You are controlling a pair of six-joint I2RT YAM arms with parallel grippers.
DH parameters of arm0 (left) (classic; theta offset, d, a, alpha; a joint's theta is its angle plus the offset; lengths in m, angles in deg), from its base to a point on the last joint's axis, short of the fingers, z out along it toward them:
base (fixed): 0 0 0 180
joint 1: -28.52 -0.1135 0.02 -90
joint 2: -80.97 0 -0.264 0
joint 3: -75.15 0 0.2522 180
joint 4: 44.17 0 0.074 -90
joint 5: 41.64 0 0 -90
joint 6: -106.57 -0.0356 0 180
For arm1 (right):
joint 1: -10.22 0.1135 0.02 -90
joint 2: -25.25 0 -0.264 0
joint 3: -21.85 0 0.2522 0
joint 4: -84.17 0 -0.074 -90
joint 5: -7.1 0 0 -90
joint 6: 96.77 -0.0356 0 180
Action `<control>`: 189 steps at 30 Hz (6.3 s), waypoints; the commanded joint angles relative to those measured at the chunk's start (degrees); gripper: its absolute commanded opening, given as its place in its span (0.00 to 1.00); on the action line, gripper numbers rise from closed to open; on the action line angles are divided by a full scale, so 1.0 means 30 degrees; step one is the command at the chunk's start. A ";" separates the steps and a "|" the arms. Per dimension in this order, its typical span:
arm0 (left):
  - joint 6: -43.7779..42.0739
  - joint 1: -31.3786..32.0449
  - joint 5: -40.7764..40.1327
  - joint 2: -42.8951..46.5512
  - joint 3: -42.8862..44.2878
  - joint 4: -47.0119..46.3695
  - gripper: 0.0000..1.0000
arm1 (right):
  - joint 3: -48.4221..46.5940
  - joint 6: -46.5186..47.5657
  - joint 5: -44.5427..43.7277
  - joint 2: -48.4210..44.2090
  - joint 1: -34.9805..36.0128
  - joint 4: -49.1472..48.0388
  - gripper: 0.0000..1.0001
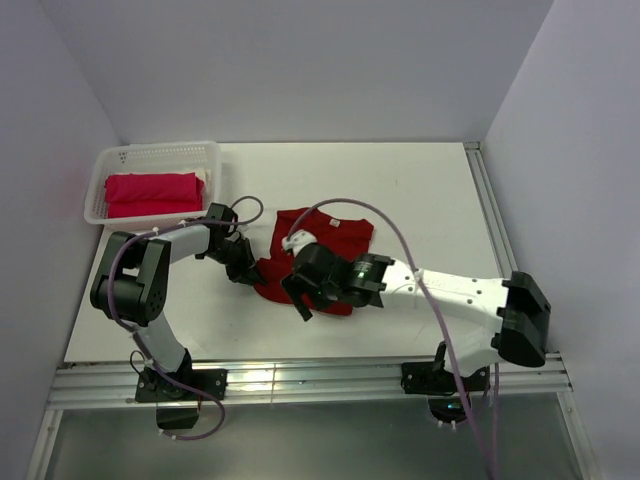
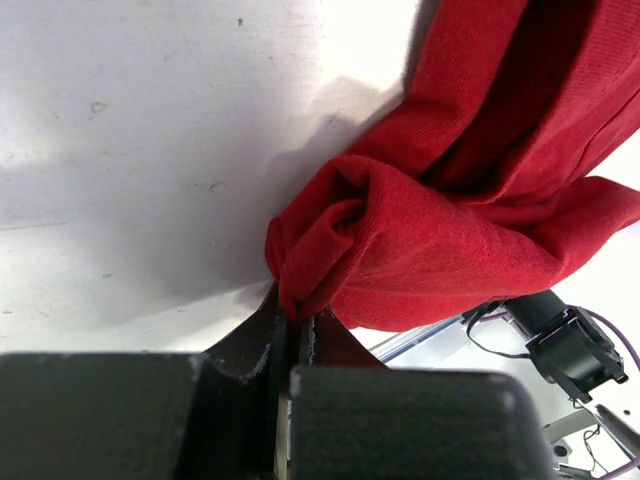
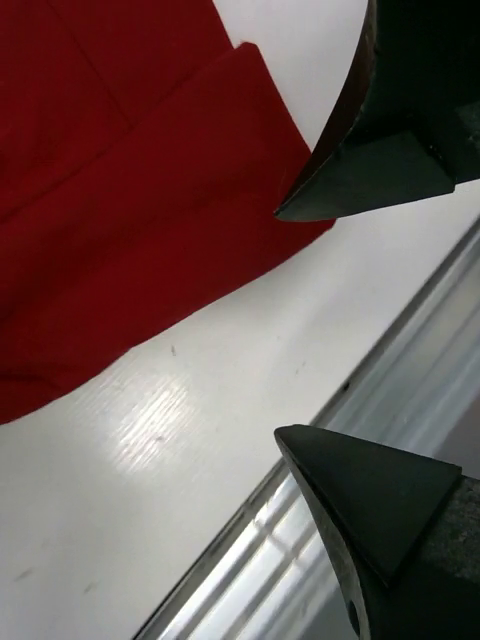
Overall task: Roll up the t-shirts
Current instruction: Roll the tshirt
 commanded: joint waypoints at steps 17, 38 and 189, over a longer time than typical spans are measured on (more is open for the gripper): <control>-0.2803 -0.0044 -0.0153 -0.2493 0.2908 0.2296 0.01 | 0.1113 1.0012 -0.7159 0.5518 0.4145 -0.6893 0.86; -0.4094 -0.0044 0.0081 -0.3872 0.4726 0.3938 0.00 | 0.1085 1.1830 -0.9121 0.9152 0.2974 -0.9122 0.74; 0.7949 -0.2798 -0.1649 0.4918 -1.2181 -2.4217 0.69 | 0.3252 -2.0836 1.7245 1.5335 -0.6431 -2.7140 0.00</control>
